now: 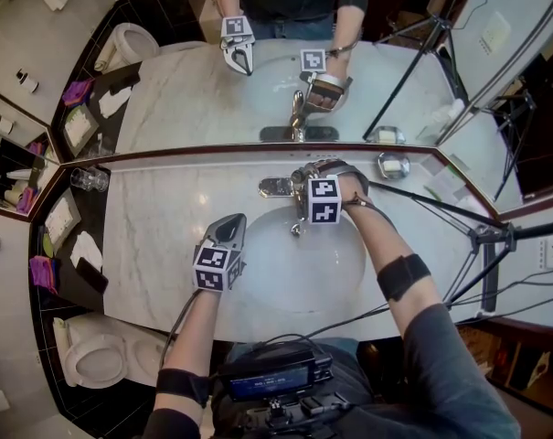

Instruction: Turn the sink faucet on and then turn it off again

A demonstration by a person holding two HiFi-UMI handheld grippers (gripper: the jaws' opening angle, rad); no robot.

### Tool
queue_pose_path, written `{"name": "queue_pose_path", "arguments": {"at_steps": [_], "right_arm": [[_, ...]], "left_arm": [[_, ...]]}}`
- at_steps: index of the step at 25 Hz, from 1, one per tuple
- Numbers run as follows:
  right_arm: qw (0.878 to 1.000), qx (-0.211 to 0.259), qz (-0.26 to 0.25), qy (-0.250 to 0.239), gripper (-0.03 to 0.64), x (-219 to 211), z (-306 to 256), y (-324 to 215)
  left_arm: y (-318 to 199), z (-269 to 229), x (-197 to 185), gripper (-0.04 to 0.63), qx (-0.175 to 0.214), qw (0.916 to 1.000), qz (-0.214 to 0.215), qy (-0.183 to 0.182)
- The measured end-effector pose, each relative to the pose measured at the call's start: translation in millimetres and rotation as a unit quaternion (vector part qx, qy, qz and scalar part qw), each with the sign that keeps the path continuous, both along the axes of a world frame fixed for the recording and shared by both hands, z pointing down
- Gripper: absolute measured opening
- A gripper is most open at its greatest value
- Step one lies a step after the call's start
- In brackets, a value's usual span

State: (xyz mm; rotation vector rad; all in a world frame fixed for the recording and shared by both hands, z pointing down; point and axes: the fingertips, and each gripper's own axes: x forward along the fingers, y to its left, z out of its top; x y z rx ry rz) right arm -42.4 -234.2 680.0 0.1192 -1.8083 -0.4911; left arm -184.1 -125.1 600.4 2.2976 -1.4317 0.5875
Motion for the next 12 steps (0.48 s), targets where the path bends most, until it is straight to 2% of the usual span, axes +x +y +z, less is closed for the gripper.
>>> {"name": "queue_pose_path", "arguments": {"at_steps": [6, 12], "right_arm": [[1.0, -0.006, 0.006, 0.0, 0.141, -0.7, 0.8, -1.1], [1.0, 0.012, 0.012, 0.002, 0.15, 5.2, 0.8, -1.7]], "left_arm": [[1.6, -0.6, -3.5, 0.0, 0.001, 1.0, -0.002, 0.0], [2.8, -5.2, 0.0, 0.0, 0.004, 1.0, 0.001, -0.001]]}}
